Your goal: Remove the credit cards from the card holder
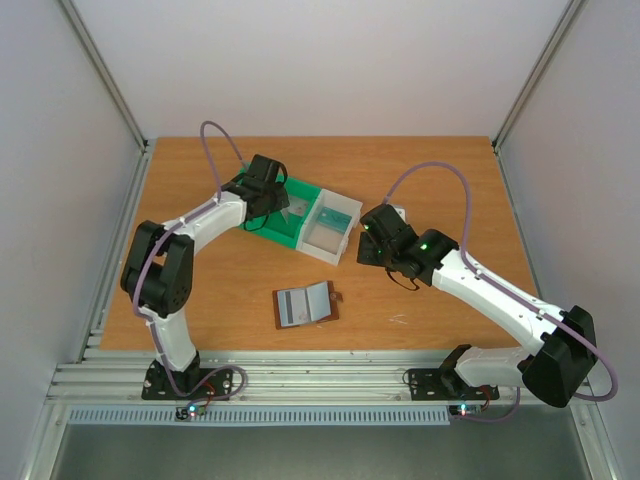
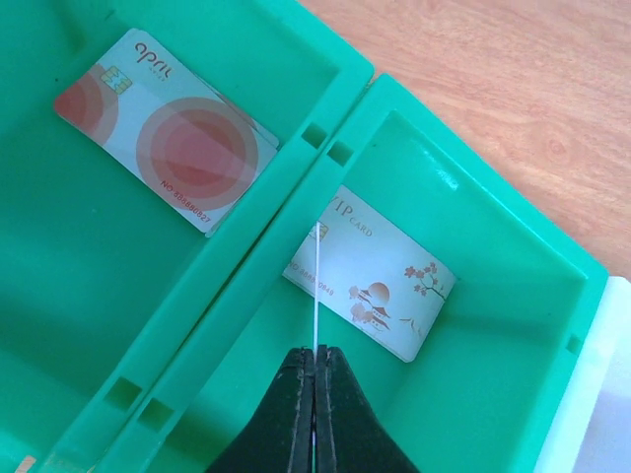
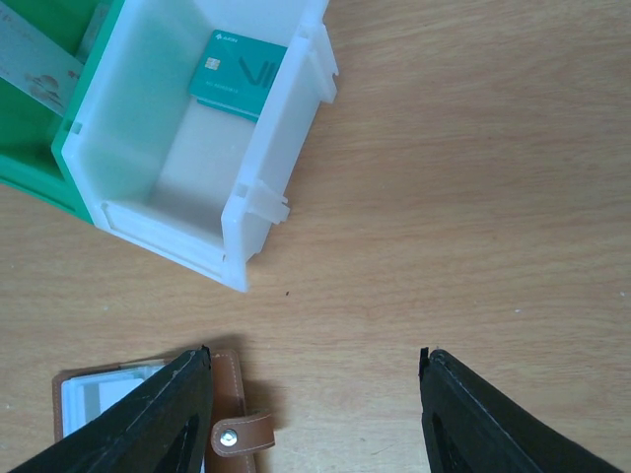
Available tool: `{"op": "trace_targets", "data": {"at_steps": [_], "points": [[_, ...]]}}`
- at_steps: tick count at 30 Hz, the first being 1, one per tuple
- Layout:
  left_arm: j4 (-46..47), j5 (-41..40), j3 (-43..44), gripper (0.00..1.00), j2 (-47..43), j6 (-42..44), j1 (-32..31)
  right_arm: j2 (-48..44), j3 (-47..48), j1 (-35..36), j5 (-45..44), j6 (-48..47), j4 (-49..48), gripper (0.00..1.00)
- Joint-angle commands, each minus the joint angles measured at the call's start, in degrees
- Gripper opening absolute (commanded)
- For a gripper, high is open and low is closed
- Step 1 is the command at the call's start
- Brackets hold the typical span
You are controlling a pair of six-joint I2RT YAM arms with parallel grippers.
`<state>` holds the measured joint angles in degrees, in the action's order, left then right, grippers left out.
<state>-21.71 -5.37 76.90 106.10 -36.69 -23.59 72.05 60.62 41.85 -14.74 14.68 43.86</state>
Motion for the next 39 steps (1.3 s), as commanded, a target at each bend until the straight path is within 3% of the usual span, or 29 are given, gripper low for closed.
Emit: {"op": "trace_targets", "data": {"at_steps": [1,22,39], "points": [[1.7,-1.8,0.4,0.00,-2.5,0.7,-0.2,-0.6,0.9,0.4,-0.1,-0.2,0.4,0.59],[16.4,1.6,-1.5,0.00,0.3,1.2,-0.2,1.0,2.4,0.4,-0.6,-1.3,0.2,0.59],[19.5,3.2,-2.3,0.07,5.9,1.4,-0.2,1.3,2.7,0.4,-0.5,-1.3,0.0,0.59]]}}
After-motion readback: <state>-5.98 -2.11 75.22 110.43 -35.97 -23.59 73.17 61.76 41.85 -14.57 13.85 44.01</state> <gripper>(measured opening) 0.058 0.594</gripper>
